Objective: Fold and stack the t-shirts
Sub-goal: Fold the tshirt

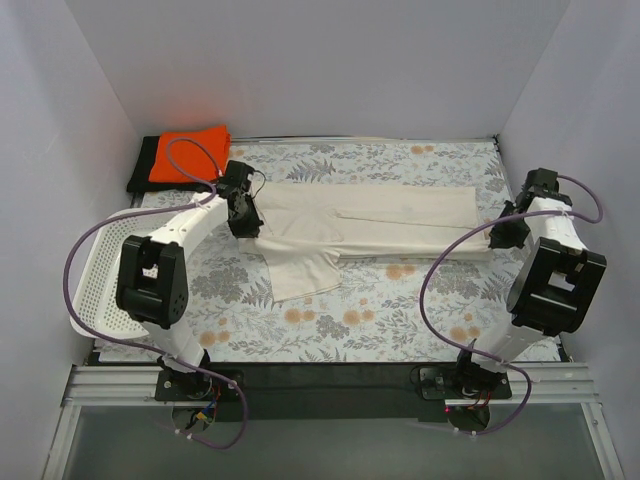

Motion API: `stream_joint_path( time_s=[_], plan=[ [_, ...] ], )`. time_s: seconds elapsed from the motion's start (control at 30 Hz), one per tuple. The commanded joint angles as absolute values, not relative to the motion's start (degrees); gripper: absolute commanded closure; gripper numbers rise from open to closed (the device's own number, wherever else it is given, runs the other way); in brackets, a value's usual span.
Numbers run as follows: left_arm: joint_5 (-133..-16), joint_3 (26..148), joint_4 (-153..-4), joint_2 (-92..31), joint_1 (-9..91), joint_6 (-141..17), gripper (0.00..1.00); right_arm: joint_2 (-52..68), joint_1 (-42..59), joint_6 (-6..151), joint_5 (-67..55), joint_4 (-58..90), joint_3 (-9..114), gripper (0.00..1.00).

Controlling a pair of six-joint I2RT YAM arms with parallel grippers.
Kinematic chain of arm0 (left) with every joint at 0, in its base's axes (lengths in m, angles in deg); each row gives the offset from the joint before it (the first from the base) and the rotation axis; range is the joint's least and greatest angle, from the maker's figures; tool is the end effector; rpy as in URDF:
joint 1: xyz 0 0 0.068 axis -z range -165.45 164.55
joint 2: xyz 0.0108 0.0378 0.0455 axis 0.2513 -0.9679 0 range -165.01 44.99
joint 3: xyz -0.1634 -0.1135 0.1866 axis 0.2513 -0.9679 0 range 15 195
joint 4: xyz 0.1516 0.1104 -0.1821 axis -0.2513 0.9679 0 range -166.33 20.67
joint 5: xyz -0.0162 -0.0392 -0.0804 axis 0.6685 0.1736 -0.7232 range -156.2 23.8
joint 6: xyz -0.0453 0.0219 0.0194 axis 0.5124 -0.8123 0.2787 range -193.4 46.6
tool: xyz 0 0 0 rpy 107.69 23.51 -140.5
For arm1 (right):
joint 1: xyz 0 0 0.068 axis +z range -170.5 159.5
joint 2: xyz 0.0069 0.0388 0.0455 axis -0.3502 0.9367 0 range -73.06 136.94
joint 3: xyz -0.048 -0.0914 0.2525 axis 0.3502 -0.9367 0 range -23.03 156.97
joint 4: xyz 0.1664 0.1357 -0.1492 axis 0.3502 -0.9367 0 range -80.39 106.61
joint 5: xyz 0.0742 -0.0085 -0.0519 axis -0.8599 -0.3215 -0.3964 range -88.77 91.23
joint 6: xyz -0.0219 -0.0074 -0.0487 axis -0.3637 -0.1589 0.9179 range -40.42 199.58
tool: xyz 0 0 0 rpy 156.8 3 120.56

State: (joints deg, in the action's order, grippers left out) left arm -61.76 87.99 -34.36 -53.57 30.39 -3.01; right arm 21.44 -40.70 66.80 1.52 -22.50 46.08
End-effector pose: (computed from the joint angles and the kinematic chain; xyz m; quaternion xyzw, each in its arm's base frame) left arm 0.3355 -0.0923 0.2217 -0.4559 0.8677 -0.1052 0.1680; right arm 0.3143 -0.1158 0.2269 0.2774 0.9351 -0.0168 0.2200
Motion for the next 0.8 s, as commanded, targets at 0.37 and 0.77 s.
stream_joint_path(
  time_s=[0.37,0.77],
  plan=[
    [-59.26,94.36,-36.16,-60.03,27.39,-3.97,1.0,30.56,-38.25,68.41,2.64,-22.32,55.98,0.99],
    [-58.91,95.42,-37.22,-63.38,26.68,-3.53,1.0,36.63,-37.46,68.85,3.6,-22.32,61.17,0.99]
  ],
)
